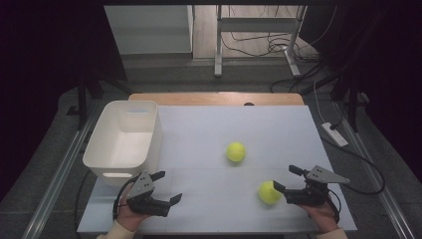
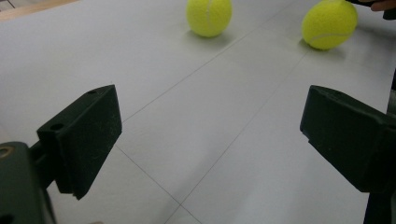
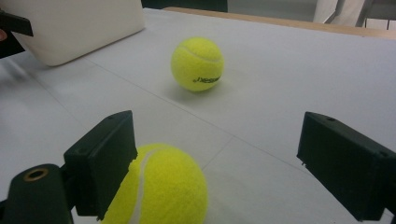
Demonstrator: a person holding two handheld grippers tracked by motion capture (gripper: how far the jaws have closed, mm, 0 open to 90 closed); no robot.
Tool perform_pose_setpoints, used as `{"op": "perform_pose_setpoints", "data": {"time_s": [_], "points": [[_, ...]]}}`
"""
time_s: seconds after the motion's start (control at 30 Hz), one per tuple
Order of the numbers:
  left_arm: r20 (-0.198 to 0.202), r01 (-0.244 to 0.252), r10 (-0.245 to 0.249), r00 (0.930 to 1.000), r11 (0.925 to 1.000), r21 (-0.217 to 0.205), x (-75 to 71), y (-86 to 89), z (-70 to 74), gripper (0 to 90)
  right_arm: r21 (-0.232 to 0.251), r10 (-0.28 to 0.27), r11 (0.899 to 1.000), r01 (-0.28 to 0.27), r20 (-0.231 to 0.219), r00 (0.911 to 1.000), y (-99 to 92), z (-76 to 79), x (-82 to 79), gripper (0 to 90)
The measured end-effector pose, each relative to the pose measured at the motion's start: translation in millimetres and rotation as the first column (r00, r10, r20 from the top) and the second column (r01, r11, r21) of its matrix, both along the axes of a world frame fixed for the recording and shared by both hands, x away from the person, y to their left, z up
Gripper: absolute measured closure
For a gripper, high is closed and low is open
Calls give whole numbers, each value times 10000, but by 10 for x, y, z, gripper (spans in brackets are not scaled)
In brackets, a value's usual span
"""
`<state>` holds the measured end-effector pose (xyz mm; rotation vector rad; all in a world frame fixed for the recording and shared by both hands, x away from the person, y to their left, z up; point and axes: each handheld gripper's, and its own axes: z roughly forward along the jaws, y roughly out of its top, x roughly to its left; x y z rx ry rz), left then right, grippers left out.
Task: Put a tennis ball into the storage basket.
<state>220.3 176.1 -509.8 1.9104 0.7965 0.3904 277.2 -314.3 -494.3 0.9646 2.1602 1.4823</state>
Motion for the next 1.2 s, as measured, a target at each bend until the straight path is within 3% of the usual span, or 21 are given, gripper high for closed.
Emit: {"op": "perform_pose_setpoints", "data": {"time_s": [0.37,1.2], "points": [[1,-91,91,10000,9999,122,-8,-32,20,63,-21,177,9998,-177,-31,9998,-1,-2,5,117],[-189,-268,265,9995,9995,-161,3,-46,66,62,-35,373,9993,-373,-68,9993,63,-14,69,131]]}}
